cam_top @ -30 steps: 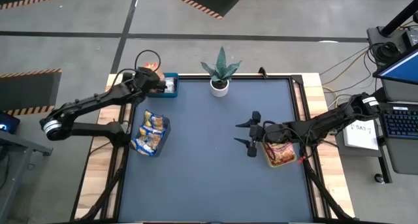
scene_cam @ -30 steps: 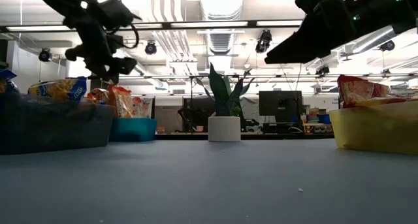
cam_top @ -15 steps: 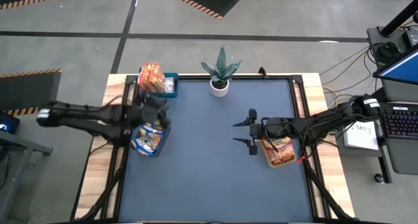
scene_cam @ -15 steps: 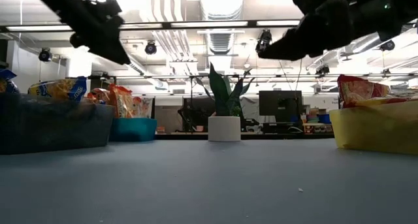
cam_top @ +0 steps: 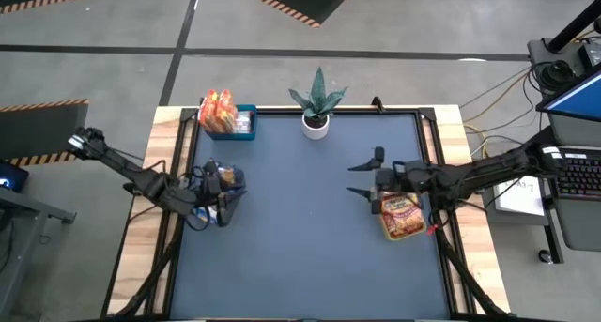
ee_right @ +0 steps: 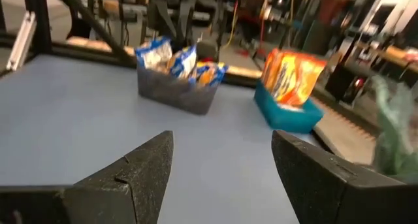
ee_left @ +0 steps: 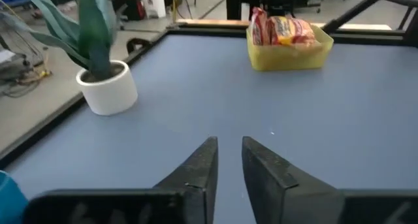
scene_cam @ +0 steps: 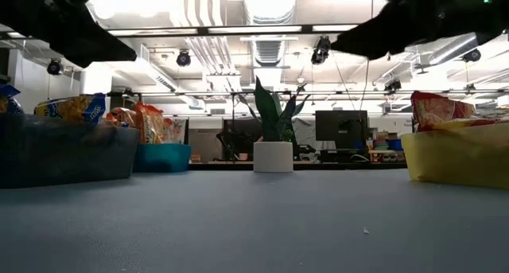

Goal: Sort Maruchan noodles
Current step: Return to Home Position

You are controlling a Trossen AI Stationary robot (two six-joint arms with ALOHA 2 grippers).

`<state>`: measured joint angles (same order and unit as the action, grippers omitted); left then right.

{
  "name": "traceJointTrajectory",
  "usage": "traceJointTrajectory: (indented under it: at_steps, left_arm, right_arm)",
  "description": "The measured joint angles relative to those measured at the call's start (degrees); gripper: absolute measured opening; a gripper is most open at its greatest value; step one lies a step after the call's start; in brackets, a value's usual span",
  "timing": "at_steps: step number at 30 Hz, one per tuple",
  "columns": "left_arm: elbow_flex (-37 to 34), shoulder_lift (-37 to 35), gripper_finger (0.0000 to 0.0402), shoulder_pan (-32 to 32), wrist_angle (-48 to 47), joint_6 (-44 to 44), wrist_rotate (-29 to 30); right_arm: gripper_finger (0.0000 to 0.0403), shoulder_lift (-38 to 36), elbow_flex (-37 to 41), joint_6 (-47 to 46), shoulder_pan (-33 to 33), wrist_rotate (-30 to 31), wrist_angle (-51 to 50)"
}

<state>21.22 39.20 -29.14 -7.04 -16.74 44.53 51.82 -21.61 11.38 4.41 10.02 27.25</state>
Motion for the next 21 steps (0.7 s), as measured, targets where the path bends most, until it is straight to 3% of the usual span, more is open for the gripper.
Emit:
traceJointTrajectory:
  at_steps: [7,15,21]
  left_arm:
    - [-1.76,-6.34,0.0003,2.27,0.39,4.63,0.01]
    - [-2.41,-9.18,0.0001,3.64,2.71,5.7,-2.02]
    - [-2.41,-9.34,0.0,3.92,3.03,6.82,-1.11]
  right_arm:
    - [0.0249,-12.13,6.72,1.25,-1.16,0.31,2.24]
    - [0.0249,-22.75,11.68,1.19,-4.36,0.44,2.19]
    - [0.0249,-24.68,12.18,1.24,-4.73,0.13,1.58]
